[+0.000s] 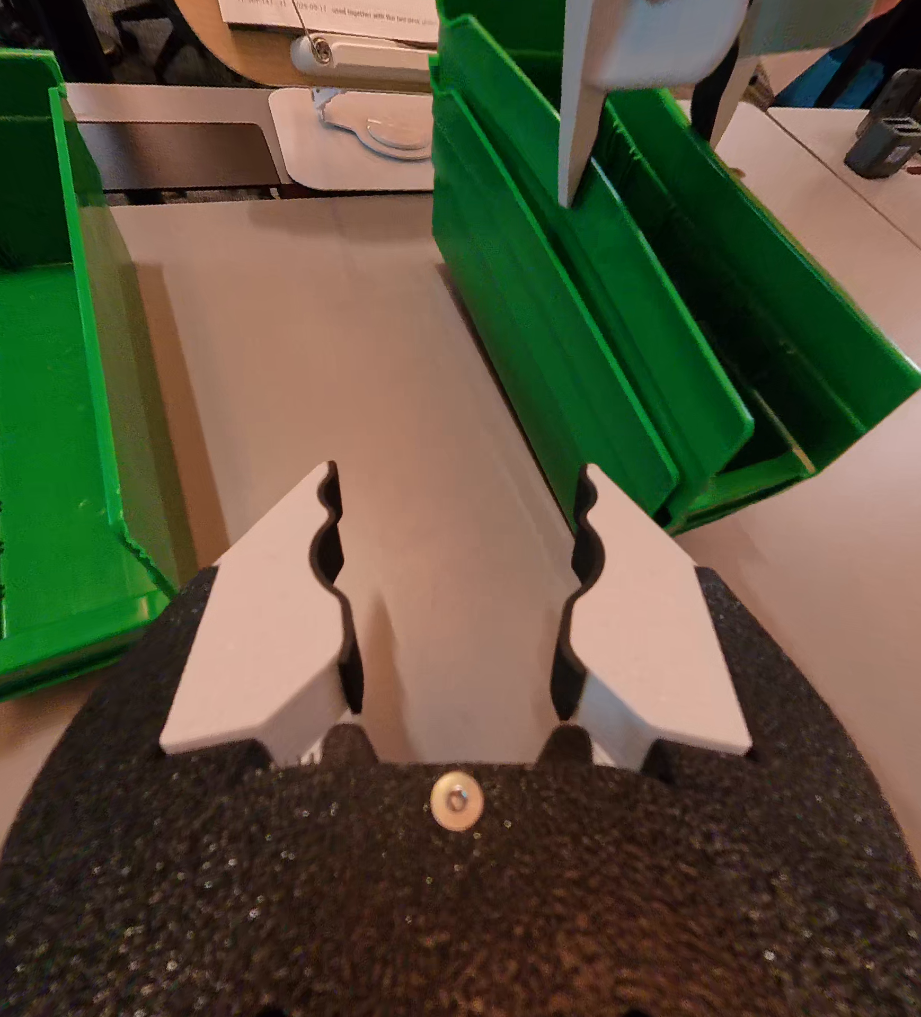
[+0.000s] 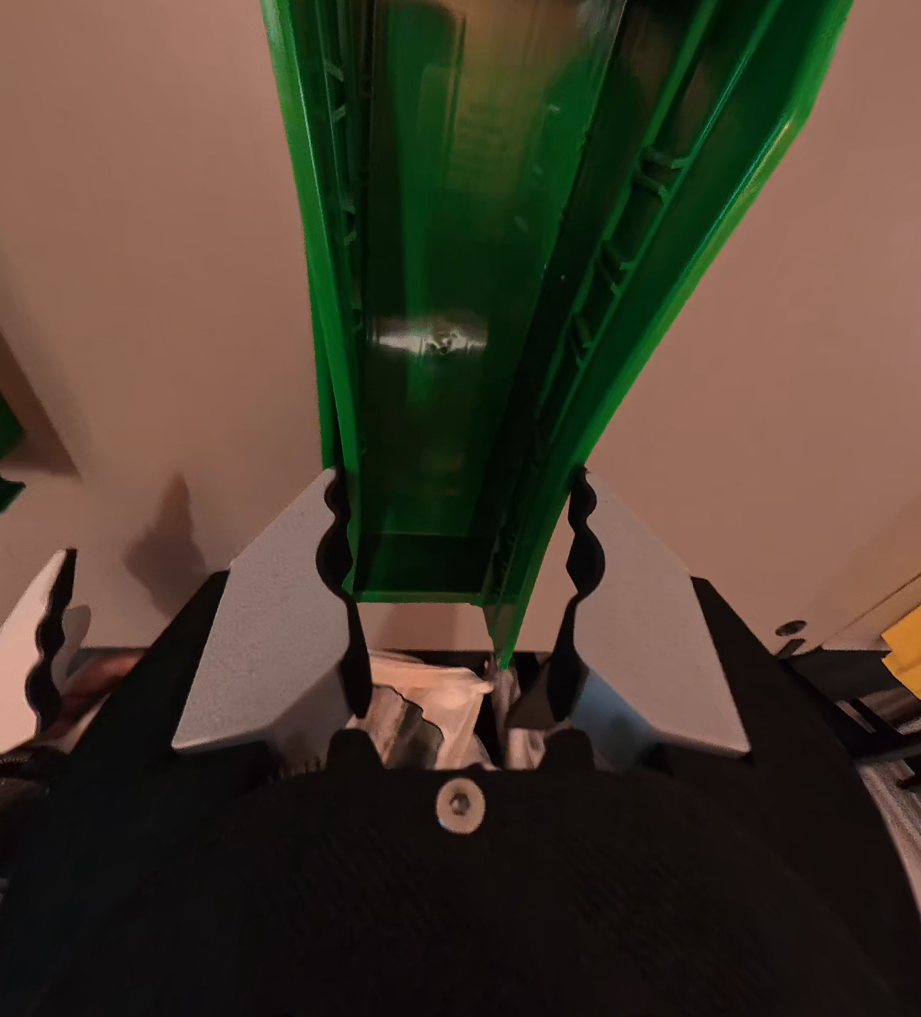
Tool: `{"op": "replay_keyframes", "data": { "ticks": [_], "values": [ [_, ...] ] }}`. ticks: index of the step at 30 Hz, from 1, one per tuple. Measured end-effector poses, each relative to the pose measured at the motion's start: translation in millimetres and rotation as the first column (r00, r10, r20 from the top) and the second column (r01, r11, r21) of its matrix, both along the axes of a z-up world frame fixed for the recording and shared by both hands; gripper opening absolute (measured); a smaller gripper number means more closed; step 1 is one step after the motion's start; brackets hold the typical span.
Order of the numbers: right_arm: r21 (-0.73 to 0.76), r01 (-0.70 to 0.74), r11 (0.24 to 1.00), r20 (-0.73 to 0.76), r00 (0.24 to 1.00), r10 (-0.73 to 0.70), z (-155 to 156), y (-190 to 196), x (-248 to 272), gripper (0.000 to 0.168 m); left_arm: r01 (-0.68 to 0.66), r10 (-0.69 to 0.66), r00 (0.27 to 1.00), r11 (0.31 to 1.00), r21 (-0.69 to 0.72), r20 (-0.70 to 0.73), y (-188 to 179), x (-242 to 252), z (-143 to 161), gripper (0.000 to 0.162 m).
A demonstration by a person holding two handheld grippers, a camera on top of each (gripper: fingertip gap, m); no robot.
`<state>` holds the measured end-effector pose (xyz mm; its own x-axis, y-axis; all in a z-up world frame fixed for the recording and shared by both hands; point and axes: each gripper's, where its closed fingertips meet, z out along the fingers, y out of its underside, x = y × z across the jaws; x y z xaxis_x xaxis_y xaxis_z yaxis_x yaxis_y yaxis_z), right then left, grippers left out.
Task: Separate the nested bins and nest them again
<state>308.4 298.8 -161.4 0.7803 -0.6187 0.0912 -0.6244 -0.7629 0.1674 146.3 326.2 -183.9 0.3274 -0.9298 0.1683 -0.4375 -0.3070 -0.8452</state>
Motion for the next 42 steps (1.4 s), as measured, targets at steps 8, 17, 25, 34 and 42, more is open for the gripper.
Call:
{"op": "replay_keyframes", "data": {
  "ticks": [8,17,25,34,42],
  "values": [
    [-0.026,-0.017,1.000,0.024,1.000,0.017,19,-7,10,0.079,0.008,-0.008,1.000,1.000,-0.006,0.003,-3,-1,-1,0.083],
    [0.057,-0.001,0.998,-0.031,1.000,0.003,-11,0,-2,0.098,0.021,-0.021,1.000,1.000,-0.009,0.002,-8,3,-1,0.083],
    [0.065,-0.042,0.997,0.074,0.997,0.037,-11,0,0,0.105,0.027,-0.027,1.000,0.999,-0.025,0.007,-11,5,3,0.083],
    [0.124,-0.032,0.992,0.105,0.994,0.019,-9,-6,-6,0.106,0.045,-0.045,0.999,0.999,-0.021,0.001,-22,2,6,0.084],
    [0.128,-0.032,0.991,0.105,0.994,0.018,-15,-10,-10,0.105,0.043,-0.043,0.999,0.999,-0.012,0.010,-23,-3,12,0.084]
  ]
}}
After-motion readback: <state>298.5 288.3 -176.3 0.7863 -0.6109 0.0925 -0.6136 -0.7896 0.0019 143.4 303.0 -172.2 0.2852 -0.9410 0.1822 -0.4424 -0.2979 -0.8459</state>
